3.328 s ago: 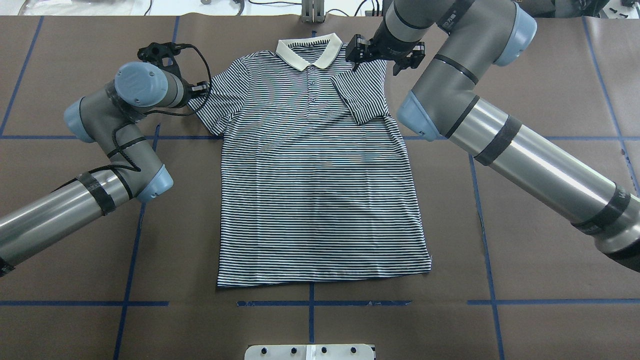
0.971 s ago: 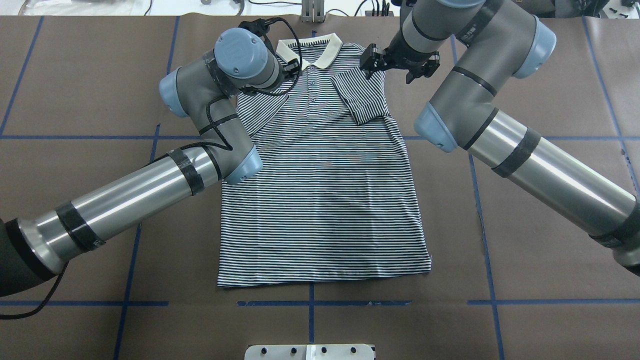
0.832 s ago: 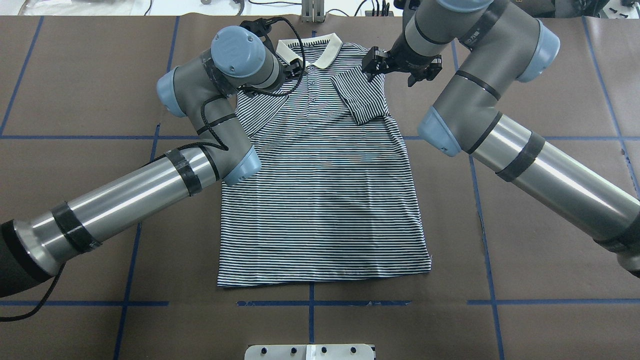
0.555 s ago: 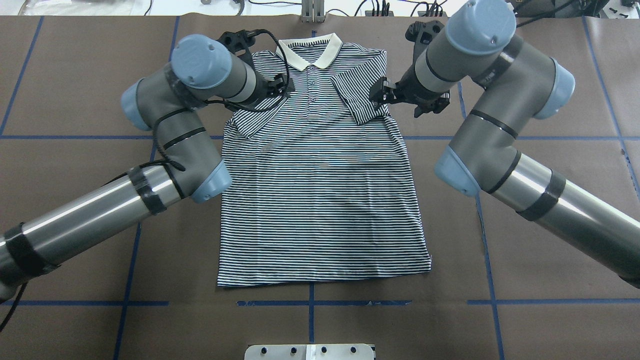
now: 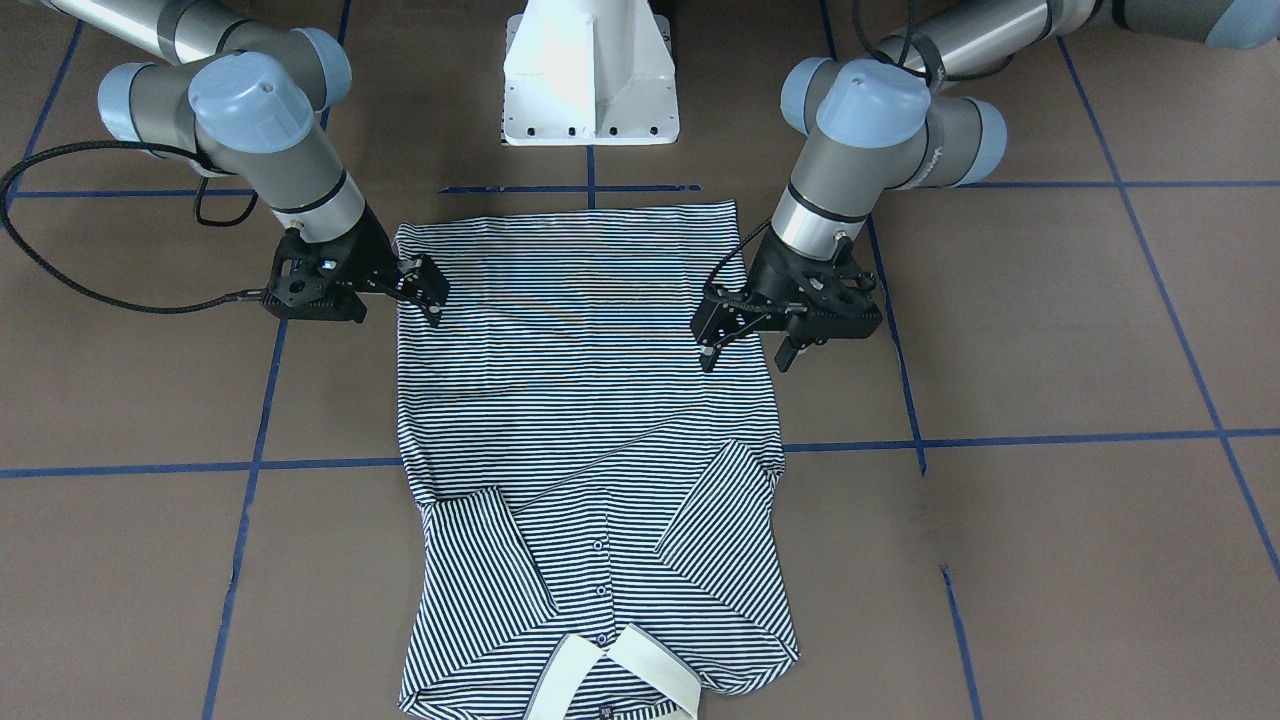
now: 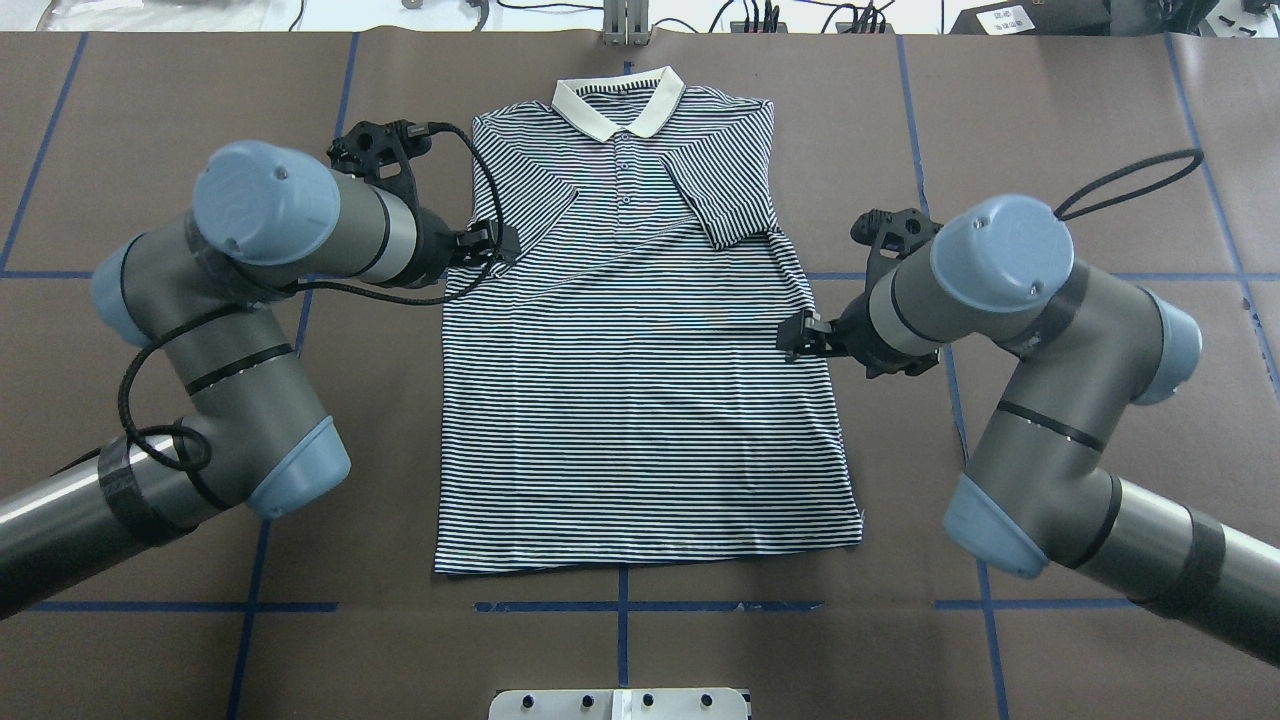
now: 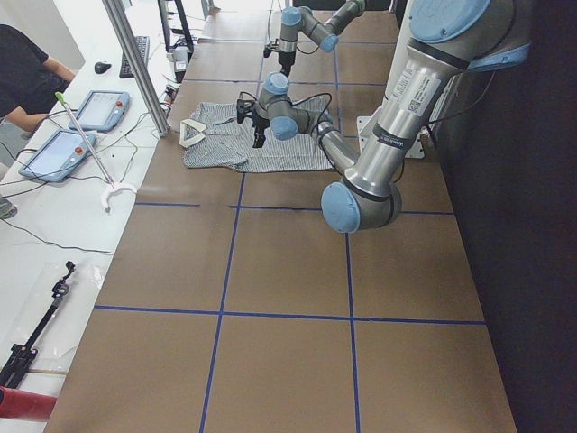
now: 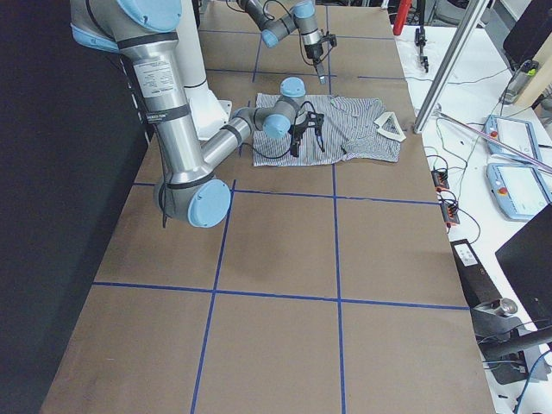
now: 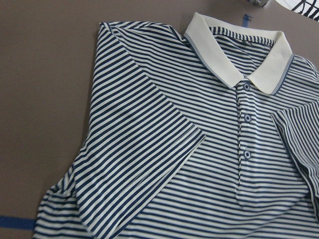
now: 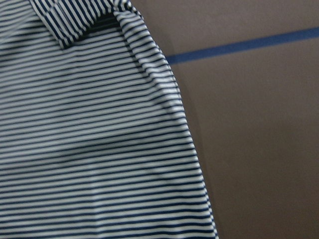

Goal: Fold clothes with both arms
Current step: 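Move both grippers down along the shirt sides toward the hem, then move the left gripper to the hem corner nearest the robot, then grasp both hem corners with the left and right grippers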

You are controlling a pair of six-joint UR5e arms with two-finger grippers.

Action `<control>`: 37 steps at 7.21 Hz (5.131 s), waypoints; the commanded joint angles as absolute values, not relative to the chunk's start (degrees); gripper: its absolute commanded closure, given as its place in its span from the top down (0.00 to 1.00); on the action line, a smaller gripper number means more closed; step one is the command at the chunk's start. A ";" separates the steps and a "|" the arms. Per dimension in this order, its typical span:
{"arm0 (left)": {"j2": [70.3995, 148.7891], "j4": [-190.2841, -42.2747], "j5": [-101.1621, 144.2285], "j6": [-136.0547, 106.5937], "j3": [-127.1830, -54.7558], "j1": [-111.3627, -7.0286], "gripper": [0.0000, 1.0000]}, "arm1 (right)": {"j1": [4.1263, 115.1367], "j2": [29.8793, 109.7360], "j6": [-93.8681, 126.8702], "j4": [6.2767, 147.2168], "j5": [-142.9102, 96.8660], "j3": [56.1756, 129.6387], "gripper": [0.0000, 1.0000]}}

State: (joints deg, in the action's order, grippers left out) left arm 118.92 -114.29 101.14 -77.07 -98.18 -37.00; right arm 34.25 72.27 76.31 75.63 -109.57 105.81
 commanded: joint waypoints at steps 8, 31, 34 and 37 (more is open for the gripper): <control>117.07 -113.29 96.59 -77.52 -101.07 -33.75 1.00 | 20.04 80.42 82.79 76.46 -99.05 111.36 1.00; 109.95 -92.90 89.03 -104.59 -110.30 -11.60 0.96 | 23.38 82.53 82.71 76.11 -104.06 121.38 0.00; 109.78 -92.81 89.03 -104.59 -111.62 -11.69 0.89 | 23.64 82.79 82.71 76.11 -104.15 121.29 0.00; 109.86 -92.81 89.03 -104.77 -111.88 -11.60 0.38 | 23.64 82.62 82.71 76.11 -104.15 121.38 0.00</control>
